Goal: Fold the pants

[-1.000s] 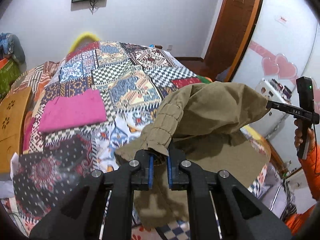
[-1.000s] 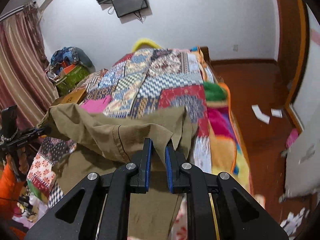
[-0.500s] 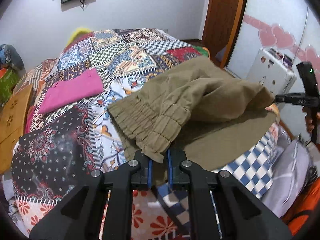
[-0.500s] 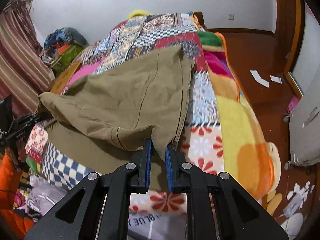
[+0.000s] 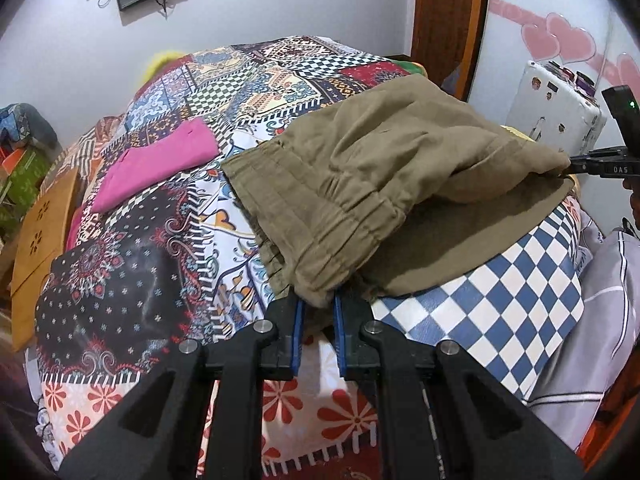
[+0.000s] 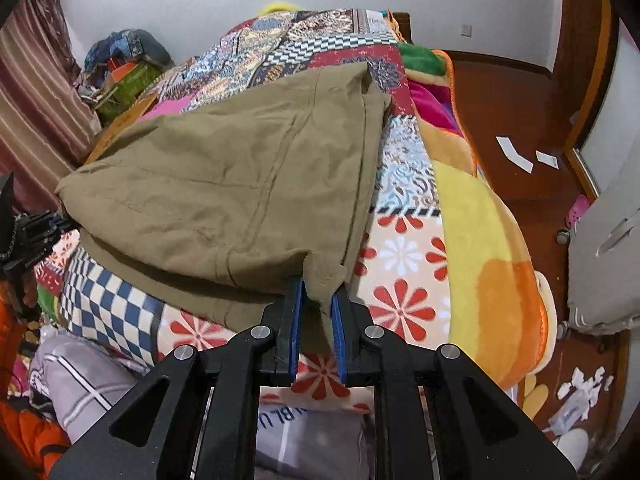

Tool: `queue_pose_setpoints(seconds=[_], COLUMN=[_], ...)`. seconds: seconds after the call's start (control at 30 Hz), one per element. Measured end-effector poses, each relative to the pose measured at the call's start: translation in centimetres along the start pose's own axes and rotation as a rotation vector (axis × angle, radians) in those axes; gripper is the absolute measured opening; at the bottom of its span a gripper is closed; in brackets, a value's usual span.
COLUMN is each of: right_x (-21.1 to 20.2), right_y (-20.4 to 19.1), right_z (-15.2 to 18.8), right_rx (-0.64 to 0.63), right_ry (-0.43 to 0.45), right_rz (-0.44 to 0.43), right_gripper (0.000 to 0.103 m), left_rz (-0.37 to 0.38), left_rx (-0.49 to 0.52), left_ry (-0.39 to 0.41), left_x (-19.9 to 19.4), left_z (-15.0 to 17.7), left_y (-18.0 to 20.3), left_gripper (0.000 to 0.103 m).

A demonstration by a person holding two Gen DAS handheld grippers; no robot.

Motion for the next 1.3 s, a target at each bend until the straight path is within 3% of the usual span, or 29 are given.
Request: queue_pose_setpoints(seconds=[0.23,0.37,0.47,0.57,0.7,0.87,1.03,1.13,1.3], right_x=[-2.3,-4.1,-4.6,-3.8,-1.0,2.1,2.3,2.0,1.7], right_y=[2.0,3.7,3.7,2.0,-1.3,-3.3,-1.7,-1.0,-1.0], right_z=[0.6,-0.7,-2.4,-3.8,-3.8,-1.0,0.9,1.2,1.3], right_rx=[0.002,0.056,0.099,0.085,0.037,-0.048,-0.034,-0.023,-0.056], right_ry=[-0.006,0.029,0.064,0.073,0.035,-0.065,-0.100,-0.113,-0.130], right_rz=[0.081,0.096,0.061,0.033,-0.019,-0.004,0.012,0.019,0.039], right_gripper=[0.014,0.014,0.014,0.014,0.014,0.014,0.014,0.012,0.012], left_rz=[-0.040,-0.069,-0.053,-0.024,0.067,0.067,0.044,0.045,-0.017], left_rx=[0.004,-0.020,-0.068,-0.138,-0.195,-0.154,-0.161,-0.179,-0.111], left_ry=[-0.032,-0.018,0.011,0.033,0.026,-0.049,-0.054,-0.054,-0.040], left_x=[-1.8,-3.0,-3.7,-3.6,-2.1,0.8,1.6,1.7,1.2], left_z=[1.1,-0.1,-2.3,-5.0,-6.8,-4.8,-2.1,-1.6,-1.3], left_y=[-1.2,-2.4,-2.8,-2.8,-1.1,1.2,0.8,0.2,0.4], left_gripper=[0.012,0.013,0.015,0.029,0.035,0.036,0.059,0.064,0.072])
Point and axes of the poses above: each gripper's, at about its wrist camera, not at the fingertips, and x roughly the way its jaws point, y to its right, z to its underside, the point moved 9 cm from there along x, roughly the way its jaws point, and after that the axes turned 2 degrees about -z, right-handed, at the moved point
